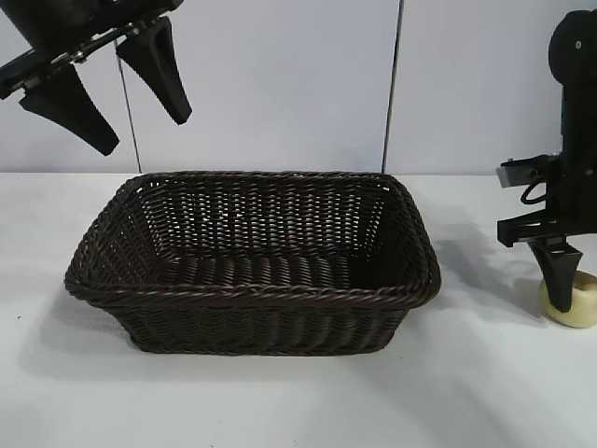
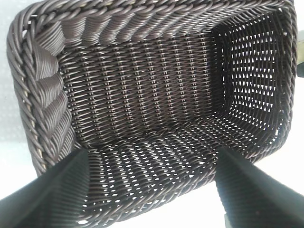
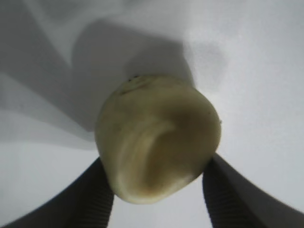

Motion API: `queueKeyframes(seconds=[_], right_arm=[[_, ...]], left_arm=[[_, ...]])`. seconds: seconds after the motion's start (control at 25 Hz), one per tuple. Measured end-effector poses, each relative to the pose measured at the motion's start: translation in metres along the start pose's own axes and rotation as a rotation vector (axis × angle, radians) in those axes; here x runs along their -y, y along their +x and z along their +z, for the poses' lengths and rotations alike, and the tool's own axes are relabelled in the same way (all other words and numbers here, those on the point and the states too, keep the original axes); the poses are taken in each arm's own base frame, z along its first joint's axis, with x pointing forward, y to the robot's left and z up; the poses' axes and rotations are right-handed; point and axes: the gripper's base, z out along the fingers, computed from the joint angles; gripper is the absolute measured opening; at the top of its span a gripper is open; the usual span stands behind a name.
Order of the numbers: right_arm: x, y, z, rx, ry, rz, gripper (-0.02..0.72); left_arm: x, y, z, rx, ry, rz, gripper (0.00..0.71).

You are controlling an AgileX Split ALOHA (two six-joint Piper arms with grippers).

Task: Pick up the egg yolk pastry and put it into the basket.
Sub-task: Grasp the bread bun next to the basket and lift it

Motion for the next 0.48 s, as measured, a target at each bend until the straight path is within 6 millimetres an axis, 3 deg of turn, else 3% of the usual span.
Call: queueKeyframes(seconds=[0.28,0.48], right_arm=[[0.0,-0.0004,0.0,0.004,0.0,0.002,0.118],[-0.0001,-0.0007,0.0,0.008,-0.001,-0.013,0.047]], left_arm=[[0.0,0.0,0.0,0.0,0.0,0.001,0.539],[0.0,0.0,0.0,0.0,0.0,0.001,0.539]])
